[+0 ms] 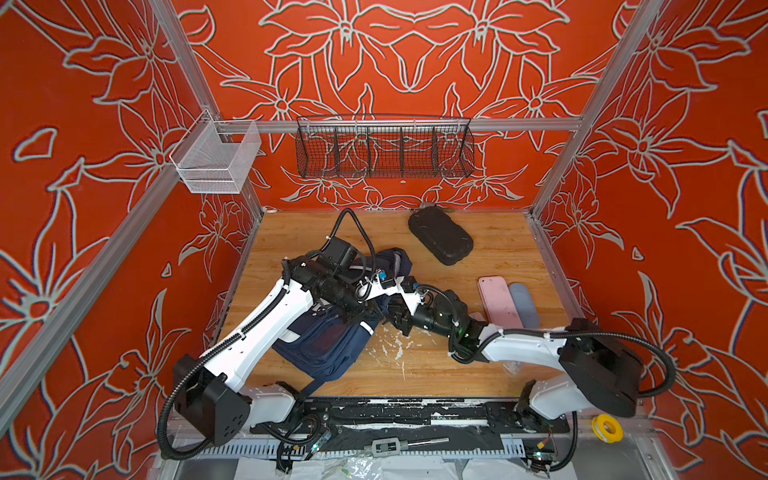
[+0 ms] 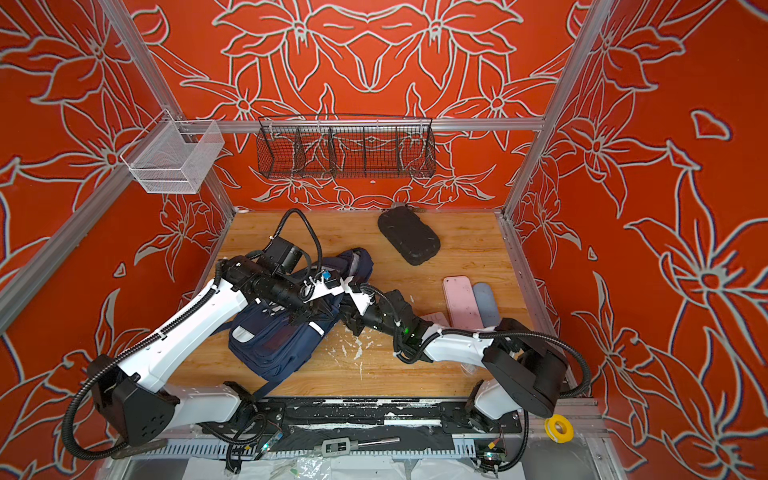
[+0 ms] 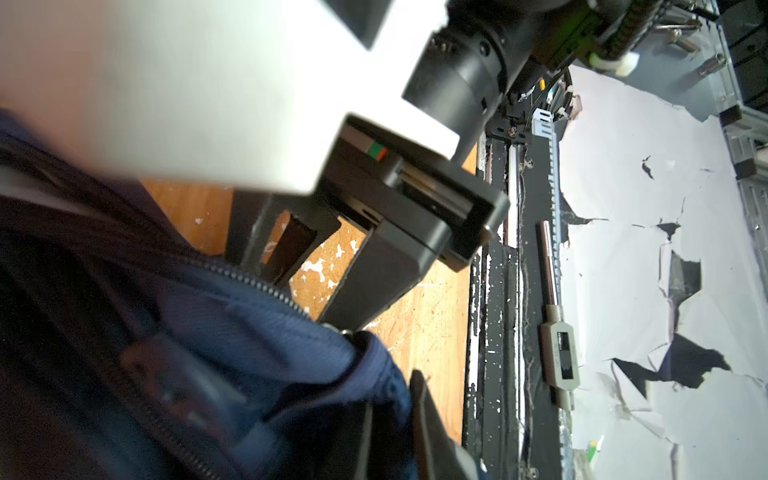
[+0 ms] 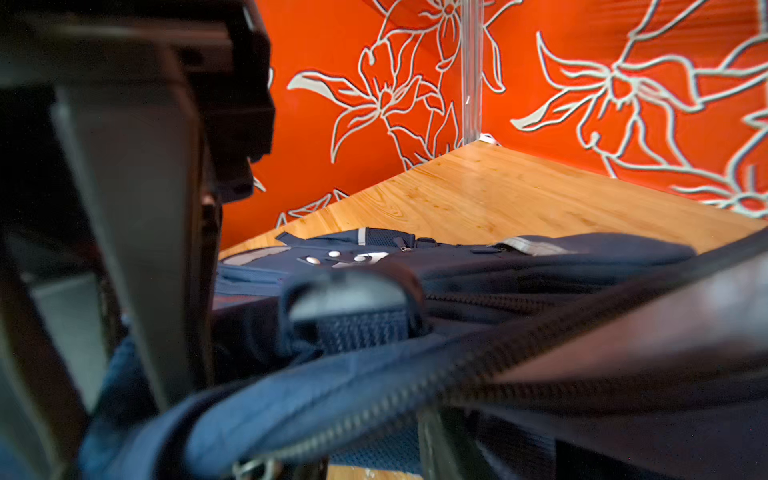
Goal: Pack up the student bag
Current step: 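Pull the zipper pull toward the left gripper while left holds the zipper end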
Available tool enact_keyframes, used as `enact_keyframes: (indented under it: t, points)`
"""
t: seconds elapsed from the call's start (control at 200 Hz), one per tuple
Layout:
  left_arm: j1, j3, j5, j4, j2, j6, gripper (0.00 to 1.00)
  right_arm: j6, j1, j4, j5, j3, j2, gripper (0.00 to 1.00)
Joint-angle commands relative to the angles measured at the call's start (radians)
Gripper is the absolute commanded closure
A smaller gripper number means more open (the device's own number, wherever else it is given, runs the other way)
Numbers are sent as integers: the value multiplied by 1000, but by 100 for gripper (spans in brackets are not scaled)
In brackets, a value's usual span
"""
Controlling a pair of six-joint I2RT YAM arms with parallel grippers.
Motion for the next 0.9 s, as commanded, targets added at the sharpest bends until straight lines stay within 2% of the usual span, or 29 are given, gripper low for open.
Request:
enact_keyframes:
  t: [0.0, 0.06, 0.125, 0.245, 0.405, 0.65, 0.746, 0.771, 0.831, 0.896]
  points:
    - [-14, 81, 114, 90, 45, 73, 97, 92, 36, 263, -129, 46, 21, 70]
    - [-8, 79, 111, 86, 51, 75, 100, 102, 35, 337, -121, 23, 24, 70]
    - [15, 70, 138, 92, 43, 67, 100, 90, 33, 295, -93, 16, 0, 73]
    - [31, 72, 140, 75, 36, 71, 100, 22, 33, 156, 33, 8, -66, 100]
    - [34, 56, 42, 34, 29, 147, 100, -63, 9, -69, 277, -14, -187, 100]
    - [34, 44, 103, 67, 24, 156, 100, -94, -36, -291, 340, -10, -274, 100]
    - [34, 10, 102, 94, -12, 157, 100, -158, -39, -278, 241, -29, -282, 100]
    - [34, 3, 92, 90, -19, 165, 100, -170, -40, -268, 207, -36, -288, 94]
    - [32, -7, 56, 65, -24, 202, 100, -193, -40, -301, 173, -29, -303, 71]
    - [21, 0, 9, 21, -10, 261, 100, -307, -41, -415, 126, 0, -334, 53]
